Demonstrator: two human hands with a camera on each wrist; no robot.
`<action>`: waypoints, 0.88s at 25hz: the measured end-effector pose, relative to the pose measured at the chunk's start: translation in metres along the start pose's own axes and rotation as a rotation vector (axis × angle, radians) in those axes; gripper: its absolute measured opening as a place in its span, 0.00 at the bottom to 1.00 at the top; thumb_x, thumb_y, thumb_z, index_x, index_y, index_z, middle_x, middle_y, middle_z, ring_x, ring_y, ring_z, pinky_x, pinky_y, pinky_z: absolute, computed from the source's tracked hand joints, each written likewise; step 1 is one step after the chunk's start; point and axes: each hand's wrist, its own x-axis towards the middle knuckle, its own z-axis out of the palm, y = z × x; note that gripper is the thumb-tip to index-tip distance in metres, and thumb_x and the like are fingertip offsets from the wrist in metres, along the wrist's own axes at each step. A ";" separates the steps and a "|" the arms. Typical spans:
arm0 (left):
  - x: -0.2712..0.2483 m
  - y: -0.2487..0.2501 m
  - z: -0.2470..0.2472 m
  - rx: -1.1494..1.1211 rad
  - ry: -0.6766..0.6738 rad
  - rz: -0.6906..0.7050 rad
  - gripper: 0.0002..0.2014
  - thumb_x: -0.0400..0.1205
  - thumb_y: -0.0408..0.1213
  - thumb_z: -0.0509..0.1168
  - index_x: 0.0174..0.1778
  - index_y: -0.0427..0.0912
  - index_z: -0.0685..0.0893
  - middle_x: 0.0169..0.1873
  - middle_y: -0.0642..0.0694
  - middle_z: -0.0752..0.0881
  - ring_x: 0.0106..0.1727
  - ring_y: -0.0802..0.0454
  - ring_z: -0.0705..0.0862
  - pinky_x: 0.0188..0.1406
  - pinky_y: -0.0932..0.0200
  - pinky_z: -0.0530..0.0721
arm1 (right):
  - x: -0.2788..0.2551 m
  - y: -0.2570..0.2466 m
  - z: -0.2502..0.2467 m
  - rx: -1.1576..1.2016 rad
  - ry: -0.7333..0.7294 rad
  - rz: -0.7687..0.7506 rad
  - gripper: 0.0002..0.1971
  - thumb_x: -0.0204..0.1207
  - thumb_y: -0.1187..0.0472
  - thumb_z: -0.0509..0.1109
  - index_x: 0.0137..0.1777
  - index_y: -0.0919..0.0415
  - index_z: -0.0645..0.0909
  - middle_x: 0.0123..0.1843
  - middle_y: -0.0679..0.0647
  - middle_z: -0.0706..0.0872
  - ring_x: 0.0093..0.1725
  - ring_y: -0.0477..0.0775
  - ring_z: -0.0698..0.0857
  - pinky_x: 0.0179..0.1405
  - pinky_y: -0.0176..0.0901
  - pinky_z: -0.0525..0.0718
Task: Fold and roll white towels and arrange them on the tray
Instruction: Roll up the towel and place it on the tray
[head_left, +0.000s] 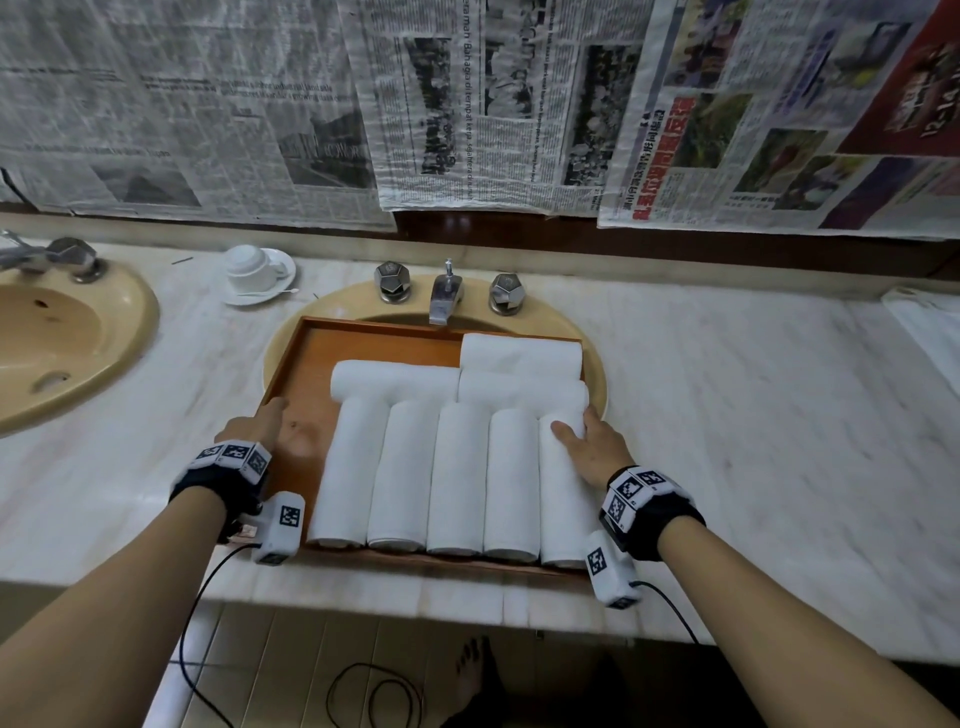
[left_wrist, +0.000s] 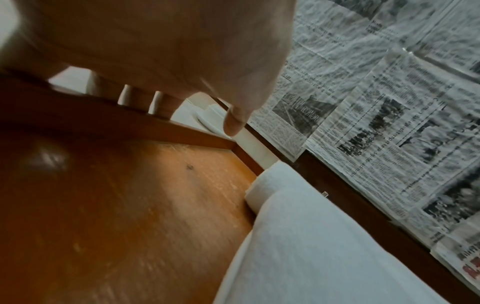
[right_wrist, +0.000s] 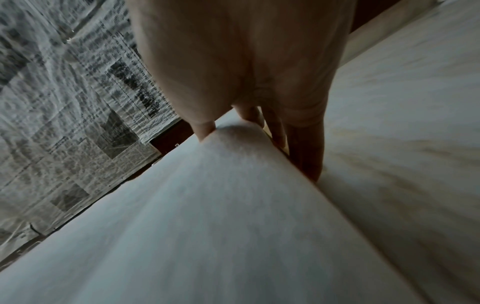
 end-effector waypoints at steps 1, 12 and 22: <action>-0.001 0.000 -0.001 -0.005 0.000 -0.002 0.31 0.87 0.53 0.55 0.70 0.25 0.77 0.69 0.25 0.77 0.70 0.30 0.75 0.68 0.46 0.73 | 0.000 -0.001 0.000 -0.002 0.001 0.002 0.36 0.83 0.41 0.59 0.85 0.57 0.54 0.80 0.62 0.69 0.77 0.63 0.69 0.75 0.50 0.68; -0.081 0.081 -0.015 -0.157 0.294 0.200 0.10 0.72 0.42 0.65 0.27 0.44 0.76 0.26 0.44 0.76 0.39 0.40 0.77 0.44 0.52 0.75 | 0.000 -0.019 -0.040 -0.024 0.017 -0.002 0.32 0.86 0.42 0.52 0.82 0.63 0.60 0.78 0.65 0.71 0.75 0.66 0.71 0.73 0.53 0.71; -0.244 0.274 0.166 -0.135 -0.003 0.867 0.09 0.77 0.37 0.65 0.40 0.41 0.90 0.38 0.43 0.91 0.45 0.43 0.88 0.49 0.55 0.85 | -0.035 0.035 -0.202 0.274 0.280 -0.173 0.23 0.83 0.47 0.64 0.73 0.57 0.76 0.76 0.54 0.74 0.71 0.58 0.77 0.70 0.59 0.78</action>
